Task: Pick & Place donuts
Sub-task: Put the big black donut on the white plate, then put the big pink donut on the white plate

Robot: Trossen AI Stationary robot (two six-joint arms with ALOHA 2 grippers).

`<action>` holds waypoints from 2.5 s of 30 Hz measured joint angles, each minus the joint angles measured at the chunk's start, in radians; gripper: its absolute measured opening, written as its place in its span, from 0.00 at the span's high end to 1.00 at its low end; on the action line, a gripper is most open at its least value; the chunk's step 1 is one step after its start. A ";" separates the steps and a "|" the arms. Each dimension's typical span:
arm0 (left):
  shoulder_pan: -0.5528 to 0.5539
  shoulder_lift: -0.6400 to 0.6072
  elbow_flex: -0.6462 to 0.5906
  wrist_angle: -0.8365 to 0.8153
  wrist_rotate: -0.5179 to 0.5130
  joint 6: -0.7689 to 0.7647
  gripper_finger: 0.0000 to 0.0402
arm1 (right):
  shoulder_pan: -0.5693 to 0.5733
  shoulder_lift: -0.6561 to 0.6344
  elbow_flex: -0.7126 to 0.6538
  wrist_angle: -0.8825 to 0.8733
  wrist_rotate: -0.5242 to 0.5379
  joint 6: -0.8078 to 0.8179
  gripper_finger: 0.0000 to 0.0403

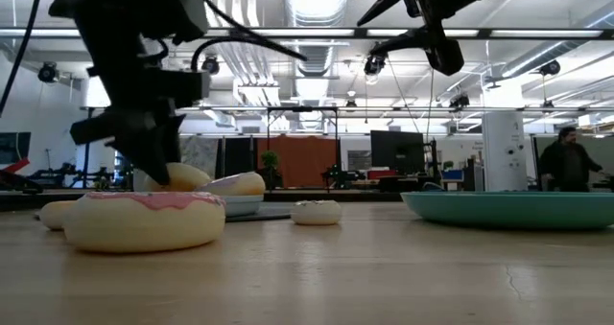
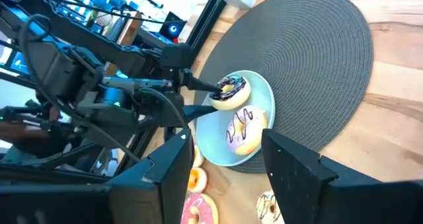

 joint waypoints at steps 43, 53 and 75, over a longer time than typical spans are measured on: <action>-0.582 0.378 0.342 0.149 -0.113 -0.101 0.64 | 0.224 0.287 0.074 -0.017 -0.331 -0.281 0.57; -0.550 0.418 0.326 0.200 -0.091 -0.116 0.64 | 0.223 0.295 0.222 -0.157 -0.283 -0.351 0.57; -0.513 0.323 0.418 -0.042 -0.116 -0.239 0.99 | 0.222 0.296 0.235 -0.205 -0.256 -0.347 0.58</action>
